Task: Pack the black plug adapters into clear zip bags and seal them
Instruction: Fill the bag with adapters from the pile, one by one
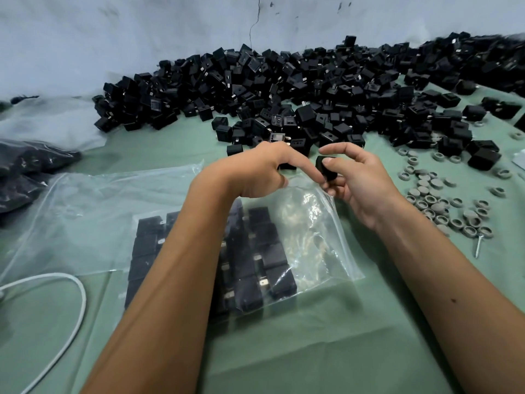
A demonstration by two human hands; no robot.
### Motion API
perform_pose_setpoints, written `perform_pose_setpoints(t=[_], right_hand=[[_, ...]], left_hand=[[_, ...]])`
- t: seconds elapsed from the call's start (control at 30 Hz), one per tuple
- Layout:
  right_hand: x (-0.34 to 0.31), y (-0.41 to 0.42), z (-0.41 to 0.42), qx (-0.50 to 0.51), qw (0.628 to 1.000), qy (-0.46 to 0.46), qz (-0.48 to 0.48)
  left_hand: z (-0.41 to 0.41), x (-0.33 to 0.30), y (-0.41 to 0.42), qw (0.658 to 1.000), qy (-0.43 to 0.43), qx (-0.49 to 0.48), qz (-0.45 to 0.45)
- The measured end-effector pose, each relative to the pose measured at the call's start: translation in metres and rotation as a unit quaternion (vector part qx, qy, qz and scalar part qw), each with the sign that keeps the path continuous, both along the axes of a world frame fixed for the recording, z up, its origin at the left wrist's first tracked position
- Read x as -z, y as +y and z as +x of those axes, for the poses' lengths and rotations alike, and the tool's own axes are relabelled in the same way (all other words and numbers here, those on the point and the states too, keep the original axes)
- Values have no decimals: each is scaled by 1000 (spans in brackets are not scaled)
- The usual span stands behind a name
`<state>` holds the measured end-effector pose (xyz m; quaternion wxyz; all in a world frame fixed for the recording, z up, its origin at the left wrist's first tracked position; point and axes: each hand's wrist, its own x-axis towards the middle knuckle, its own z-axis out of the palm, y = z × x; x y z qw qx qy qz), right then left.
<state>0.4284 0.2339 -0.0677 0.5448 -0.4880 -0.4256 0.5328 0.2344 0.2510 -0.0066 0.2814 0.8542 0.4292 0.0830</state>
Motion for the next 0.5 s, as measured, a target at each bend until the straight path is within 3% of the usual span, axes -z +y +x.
perform_pose_setpoints(t=[0.23, 0.37, 0.5], right_hand=[[-2, -1, 4, -25, 1000, -13, -4], [0, 1, 7, 17, 997, -76, -8], [-1, 1, 9, 39, 997, -65, -10]], left_hand=[[4, 2, 0, 1000, 7, -25, 5], [8, 8, 0, 1000, 22, -13, 0], [7, 10, 2, 1000, 10, -4, 15]])
